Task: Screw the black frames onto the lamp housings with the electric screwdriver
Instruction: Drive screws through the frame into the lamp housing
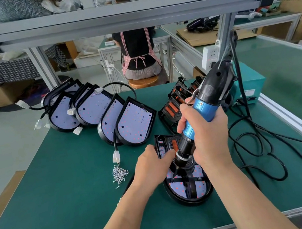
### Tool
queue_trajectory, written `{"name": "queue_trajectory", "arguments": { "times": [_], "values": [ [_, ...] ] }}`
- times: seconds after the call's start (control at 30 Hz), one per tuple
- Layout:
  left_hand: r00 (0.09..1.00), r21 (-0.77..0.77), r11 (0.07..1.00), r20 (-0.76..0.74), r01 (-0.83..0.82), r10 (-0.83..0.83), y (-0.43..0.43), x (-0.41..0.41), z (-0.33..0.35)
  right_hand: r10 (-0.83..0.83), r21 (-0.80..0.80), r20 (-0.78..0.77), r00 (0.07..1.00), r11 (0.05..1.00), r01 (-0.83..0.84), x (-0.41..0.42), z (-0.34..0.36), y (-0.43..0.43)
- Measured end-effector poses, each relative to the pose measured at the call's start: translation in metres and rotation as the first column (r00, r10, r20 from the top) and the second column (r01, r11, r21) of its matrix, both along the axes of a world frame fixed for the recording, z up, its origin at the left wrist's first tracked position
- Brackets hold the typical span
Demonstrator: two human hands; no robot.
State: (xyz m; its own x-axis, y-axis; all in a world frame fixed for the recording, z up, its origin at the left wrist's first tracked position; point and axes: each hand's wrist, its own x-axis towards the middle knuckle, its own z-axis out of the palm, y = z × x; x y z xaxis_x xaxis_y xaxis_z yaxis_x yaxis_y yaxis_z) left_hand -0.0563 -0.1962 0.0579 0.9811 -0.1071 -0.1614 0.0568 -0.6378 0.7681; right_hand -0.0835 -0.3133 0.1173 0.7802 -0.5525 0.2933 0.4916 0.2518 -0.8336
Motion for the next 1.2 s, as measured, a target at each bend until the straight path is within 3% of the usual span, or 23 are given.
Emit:
{"name": "queue_trajectory", "arguments": {
  "times": [0.1,0.27,0.47,0.67,0.9,1.07,1.2],
  "values": [
    [1.000,-0.026,1.000,-0.024,-0.005,0.004,-0.001,0.003,-0.005,0.049,-0.063,0.002,0.999,0.997,-0.049,0.003,-0.001,0.001],
    [0.993,-0.235,0.970,-0.117,-0.061,0.034,-0.003,0.006,-0.008,0.117,-0.124,0.000,0.993,0.986,-0.116,0.004,-0.002,0.003],
    [0.993,-0.255,0.963,-0.101,-0.087,0.063,-0.007,0.002,-0.010,0.203,-0.191,0.042,0.978,0.963,-0.192,0.003,-0.005,0.005],
    [0.993,-0.286,0.953,-0.082,-0.104,0.083,-0.007,0.001,-0.009,0.311,-0.120,0.043,0.950,0.945,-0.304,0.004,-0.007,-0.002],
    [0.996,-0.277,0.959,-0.089,-0.055,0.031,-0.005,0.003,-0.007,0.428,-0.167,0.092,0.899,0.897,-0.409,-0.004,0.003,-0.005],
    [0.997,-0.222,0.974,-0.069,-0.050,0.036,-0.001,0.004,-0.014,0.375,-0.006,0.210,0.903,0.924,-0.382,-0.007,0.014,-0.025],
    [0.990,0.038,0.998,0.133,-0.049,0.043,0.010,-0.009,-0.006,0.286,0.270,0.194,0.938,0.904,-0.331,-0.003,0.004,-0.051]
  ]
}}
